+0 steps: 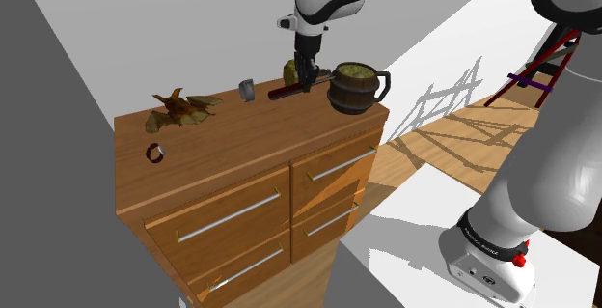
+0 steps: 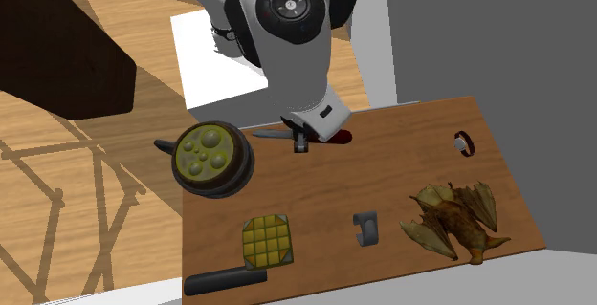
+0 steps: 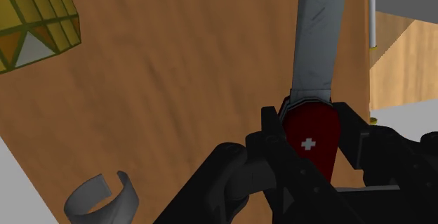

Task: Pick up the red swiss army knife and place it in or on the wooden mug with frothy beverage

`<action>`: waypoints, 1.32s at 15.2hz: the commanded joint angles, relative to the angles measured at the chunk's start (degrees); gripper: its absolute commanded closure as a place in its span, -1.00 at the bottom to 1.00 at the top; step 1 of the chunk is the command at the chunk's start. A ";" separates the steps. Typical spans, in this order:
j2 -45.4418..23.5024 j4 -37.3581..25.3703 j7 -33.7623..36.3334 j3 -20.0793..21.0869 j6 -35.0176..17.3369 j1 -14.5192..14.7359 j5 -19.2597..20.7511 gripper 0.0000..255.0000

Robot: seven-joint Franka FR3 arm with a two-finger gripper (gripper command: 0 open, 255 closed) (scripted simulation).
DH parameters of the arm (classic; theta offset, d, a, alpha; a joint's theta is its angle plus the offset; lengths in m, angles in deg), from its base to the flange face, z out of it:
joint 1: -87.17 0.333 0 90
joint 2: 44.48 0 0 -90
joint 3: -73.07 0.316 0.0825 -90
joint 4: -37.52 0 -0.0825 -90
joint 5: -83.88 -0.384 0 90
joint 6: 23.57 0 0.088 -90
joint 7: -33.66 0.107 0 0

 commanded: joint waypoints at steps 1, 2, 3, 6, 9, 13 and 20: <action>0.34 -1.12 0.02 -0.03 1.47 -0.03 0.04 1.00; 0.48 -1.71 0.05 -0.03 2.21 -0.03 0.06 1.00; 0.62 -2.31 0.09 -0.03 2.94 -0.03 0.08 1.00; 0.95 -4.21 0.18 -0.05 5.17 -0.04 0.13 1.00; 1.17 -6.24 0.27 -0.06 7.42 -0.05 0.18 1.00; 1.29 -9.17 0.38 -0.07 10.46 -0.06 0.22 1.00; 4.00 -8.07 -4.52 -2.32 12.28 -2.76 0.09 1.00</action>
